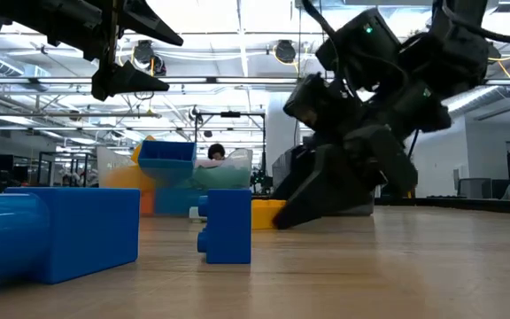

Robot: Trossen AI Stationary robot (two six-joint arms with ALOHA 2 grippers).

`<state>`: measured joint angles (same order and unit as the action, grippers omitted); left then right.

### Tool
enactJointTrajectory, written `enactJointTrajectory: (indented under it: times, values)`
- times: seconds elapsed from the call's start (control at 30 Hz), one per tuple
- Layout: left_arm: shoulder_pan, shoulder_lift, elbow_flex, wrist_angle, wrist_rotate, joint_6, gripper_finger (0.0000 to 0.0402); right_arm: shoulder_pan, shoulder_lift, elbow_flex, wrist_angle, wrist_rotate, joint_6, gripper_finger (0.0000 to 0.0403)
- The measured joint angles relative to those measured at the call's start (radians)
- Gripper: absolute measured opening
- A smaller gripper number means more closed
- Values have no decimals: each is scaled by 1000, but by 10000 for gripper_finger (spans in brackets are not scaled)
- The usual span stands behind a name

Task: Pick & Place Toys
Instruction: Put the yellow game piece into the bottom transparent bin

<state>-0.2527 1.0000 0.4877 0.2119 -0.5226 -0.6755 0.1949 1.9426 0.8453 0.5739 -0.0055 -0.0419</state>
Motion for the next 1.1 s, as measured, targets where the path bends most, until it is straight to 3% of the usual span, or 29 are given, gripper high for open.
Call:
enactJointTrajectory:
  times: [0.23,0.5,0.77,0.83,0.97,1.1]
  values:
    - [0,6,0,0,0,0,386,-1,28,1,29,-15,0,227]
    - [0,50,0,16,0,-26,386,-2,28,0,32,-52,-8,112]
    - [21,118,0,120,0,0,378,2,-70,-2,-120,-45,-57,111]
    - [30,133,0,125,0,-6,375,7,-108,-3,-171,-13,-60,111]
    - [44,176,0,161,14,-43,370,40,-194,-4,-271,146,-105,111]
    - [53,230,0,326,129,-1,363,93,-262,-4,-295,323,-193,111]
